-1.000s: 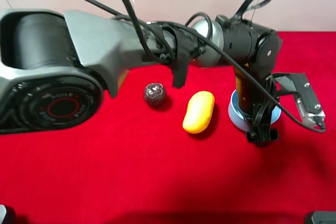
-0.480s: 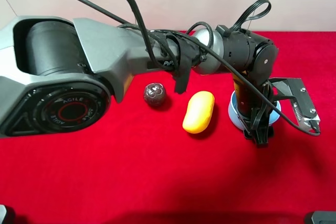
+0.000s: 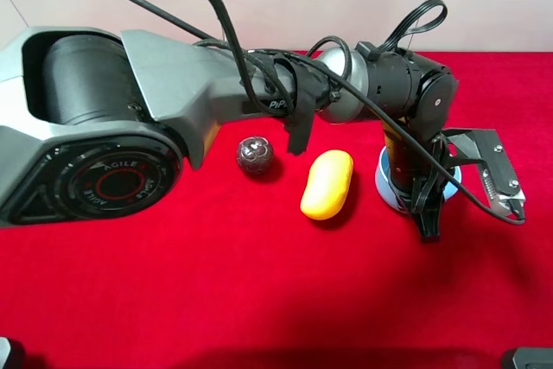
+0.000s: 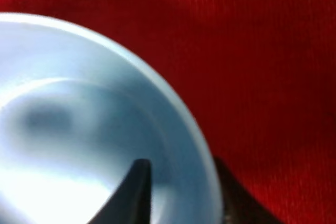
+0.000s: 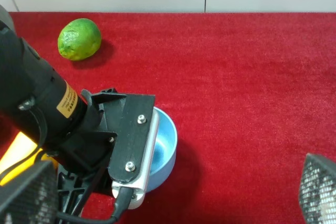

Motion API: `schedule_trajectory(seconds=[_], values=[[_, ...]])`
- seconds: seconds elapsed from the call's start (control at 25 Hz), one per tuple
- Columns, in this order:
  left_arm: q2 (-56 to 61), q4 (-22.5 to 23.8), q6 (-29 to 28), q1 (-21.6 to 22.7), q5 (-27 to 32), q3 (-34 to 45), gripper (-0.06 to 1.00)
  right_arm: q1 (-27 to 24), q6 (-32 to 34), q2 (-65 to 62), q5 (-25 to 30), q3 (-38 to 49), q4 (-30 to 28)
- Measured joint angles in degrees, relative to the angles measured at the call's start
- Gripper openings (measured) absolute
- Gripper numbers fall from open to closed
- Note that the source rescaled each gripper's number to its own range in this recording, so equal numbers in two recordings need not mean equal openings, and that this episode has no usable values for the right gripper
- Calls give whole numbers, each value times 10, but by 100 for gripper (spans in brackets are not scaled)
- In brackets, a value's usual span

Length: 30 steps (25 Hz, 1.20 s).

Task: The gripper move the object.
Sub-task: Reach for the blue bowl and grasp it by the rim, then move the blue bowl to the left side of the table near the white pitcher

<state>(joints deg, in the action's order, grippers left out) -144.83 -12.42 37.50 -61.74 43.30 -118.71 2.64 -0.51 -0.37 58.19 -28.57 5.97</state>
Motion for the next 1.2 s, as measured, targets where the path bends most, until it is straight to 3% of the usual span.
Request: schedule_trajectory(seconds=[0.08, 0.16, 0.84, 1.2], values=[[0, 2, 0, 0, 0, 0, 5, 0, 0, 0, 0, 0, 1], [0, 4, 0, 0, -1, 0, 1, 0, 0, 0, 0, 0, 1], [14, 5, 0, 0, 8, -3, 0, 0, 0, 0, 0, 0, 1], [22, 5, -5, 0, 95, -77, 0, 0, 0, 0, 0, 0, 1]])
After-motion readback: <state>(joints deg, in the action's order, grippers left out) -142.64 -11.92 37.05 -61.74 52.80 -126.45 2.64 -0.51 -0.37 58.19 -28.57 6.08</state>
